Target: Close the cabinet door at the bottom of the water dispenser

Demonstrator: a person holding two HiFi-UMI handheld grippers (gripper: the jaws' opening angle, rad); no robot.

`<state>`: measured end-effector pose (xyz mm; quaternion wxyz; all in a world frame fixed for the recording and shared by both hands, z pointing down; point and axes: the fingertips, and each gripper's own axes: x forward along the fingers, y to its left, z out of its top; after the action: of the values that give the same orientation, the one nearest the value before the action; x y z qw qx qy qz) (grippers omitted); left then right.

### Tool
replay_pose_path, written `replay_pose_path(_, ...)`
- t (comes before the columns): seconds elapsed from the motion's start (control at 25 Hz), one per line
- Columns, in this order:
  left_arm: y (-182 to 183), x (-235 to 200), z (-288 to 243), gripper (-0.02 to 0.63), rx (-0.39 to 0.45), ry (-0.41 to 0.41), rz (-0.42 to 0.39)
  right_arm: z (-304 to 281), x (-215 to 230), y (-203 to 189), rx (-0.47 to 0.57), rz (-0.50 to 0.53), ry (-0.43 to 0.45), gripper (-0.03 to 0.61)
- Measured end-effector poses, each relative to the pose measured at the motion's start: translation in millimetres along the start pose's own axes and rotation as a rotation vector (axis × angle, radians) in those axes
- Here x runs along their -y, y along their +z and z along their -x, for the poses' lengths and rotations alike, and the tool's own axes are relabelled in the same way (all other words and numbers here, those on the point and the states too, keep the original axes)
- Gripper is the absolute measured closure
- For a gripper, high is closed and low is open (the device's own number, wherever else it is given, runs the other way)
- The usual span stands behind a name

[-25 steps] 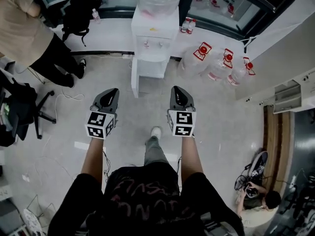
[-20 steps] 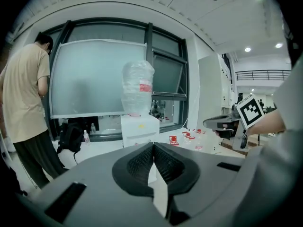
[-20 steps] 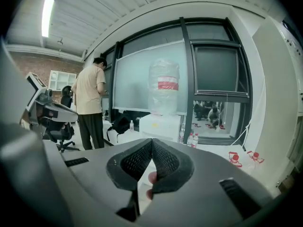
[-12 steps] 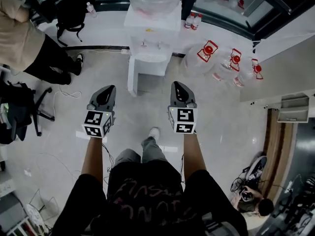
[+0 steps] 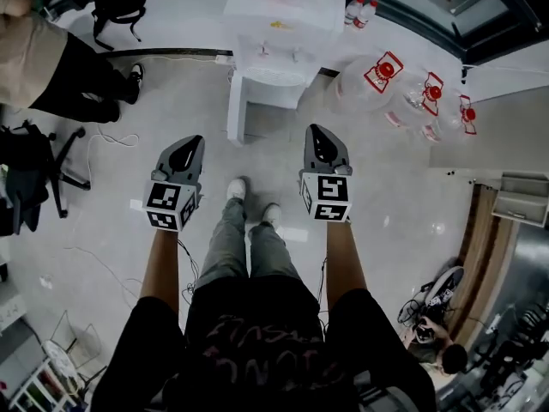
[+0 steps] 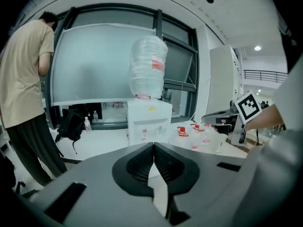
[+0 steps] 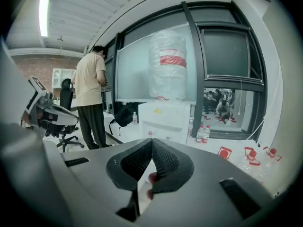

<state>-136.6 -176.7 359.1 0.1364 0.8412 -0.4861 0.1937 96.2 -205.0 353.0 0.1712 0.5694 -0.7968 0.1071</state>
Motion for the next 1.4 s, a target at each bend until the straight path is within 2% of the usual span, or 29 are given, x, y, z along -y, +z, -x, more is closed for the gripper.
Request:
replay_pose_path(0.44,-104,-43,-82,0.598,-0.033,-0.025,0.012,-91,-7,-98,-0.031,0.000,0.004,0.566)
replay_pose_path(0.92,-236,-57,-170,0.598,-0.040,-0.056,0.019,-177,4,-231,-0.056,-0.017,0.023,0.566)
replay_pose_path(1.4,-360,-61,-231,0.598,-0.011,-0.111,-0.030,-256,12,-358,-0.039,-0.012,0.030,0.566)
